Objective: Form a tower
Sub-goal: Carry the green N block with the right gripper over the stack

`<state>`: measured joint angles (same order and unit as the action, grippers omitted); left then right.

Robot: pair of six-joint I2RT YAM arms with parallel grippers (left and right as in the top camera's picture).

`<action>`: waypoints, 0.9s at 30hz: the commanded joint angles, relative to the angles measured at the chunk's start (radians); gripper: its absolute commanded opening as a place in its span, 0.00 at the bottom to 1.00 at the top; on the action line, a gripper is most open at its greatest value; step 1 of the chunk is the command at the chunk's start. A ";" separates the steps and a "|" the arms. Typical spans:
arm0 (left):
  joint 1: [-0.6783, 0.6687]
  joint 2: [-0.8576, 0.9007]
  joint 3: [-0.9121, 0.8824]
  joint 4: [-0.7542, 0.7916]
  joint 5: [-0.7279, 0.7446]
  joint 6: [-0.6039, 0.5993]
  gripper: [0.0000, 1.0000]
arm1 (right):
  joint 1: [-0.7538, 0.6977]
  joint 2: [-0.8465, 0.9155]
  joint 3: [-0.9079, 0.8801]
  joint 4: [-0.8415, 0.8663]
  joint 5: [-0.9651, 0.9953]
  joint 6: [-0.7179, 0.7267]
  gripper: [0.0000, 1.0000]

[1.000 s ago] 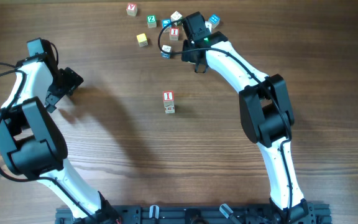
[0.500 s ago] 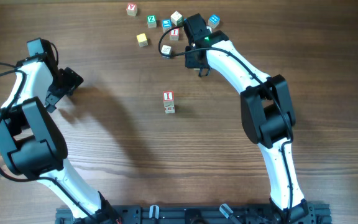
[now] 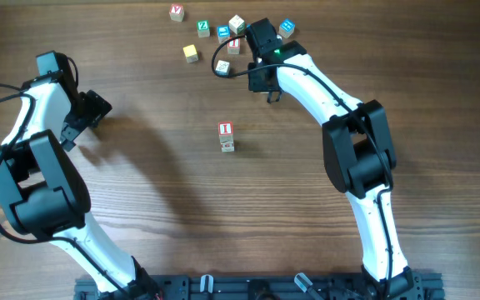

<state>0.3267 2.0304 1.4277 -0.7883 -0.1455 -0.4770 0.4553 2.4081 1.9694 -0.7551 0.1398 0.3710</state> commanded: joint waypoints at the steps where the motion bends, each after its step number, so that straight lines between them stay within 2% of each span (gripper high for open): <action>1: 0.003 0.001 -0.005 0.000 -0.009 -0.002 1.00 | 0.002 -0.103 0.002 -0.004 0.018 -0.005 0.27; 6: 0.003 0.001 -0.005 0.000 -0.009 -0.002 1.00 | 0.011 -0.286 0.002 -0.115 0.010 -0.005 0.23; 11: 0.003 0.001 -0.005 0.000 -0.009 -0.002 1.00 | 0.042 -0.409 0.002 -0.209 -0.223 0.006 0.23; 12: 0.003 0.001 -0.005 0.000 -0.009 -0.002 1.00 | 0.061 -0.409 0.002 -0.243 -0.232 0.062 0.22; 13: 0.003 0.001 -0.005 0.000 -0.009 -0.002 1.00 | 0.079 -0.409 0.001 -0.277 -0.231 0.107 0.19; 19: 0.003 0.001 -0.005 0.000 -0.009 -0.002 1.00 | 0.210 -0.403 0.001 -0.346 -0.184 0.179 0.22; 27: 0.003 0.001 -0.005 0.000 -0.009 -0.002 1.00 | 0.343 -0.402 -0.069 -0.340 -0.045 0.209 0.26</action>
<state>0.3267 2.0304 1.4277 -0.7883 -0.1455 -0.4770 0.7841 2.0029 1.9503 -1.1053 0.0273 0.5537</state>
